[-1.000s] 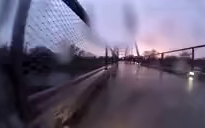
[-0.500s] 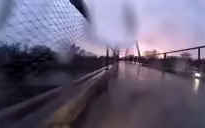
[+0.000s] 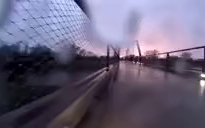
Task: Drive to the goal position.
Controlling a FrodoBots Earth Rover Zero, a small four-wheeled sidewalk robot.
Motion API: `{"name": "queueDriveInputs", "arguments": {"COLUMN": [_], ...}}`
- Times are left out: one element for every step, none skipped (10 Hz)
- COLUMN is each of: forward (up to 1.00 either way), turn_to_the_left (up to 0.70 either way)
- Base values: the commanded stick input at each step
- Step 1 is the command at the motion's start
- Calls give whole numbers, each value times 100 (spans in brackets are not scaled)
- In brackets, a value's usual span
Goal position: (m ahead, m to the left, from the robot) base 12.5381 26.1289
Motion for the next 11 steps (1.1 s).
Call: {"name": "queueDriveInputs", "arguments": {"forward": [0, 0, 0, 0, 0, 0, 0, 0, 0, 0, 0], "turn_to_the_left": [-70, -70, -70, -70, -70, -69, -69, -69, -69, -69, -69]}}
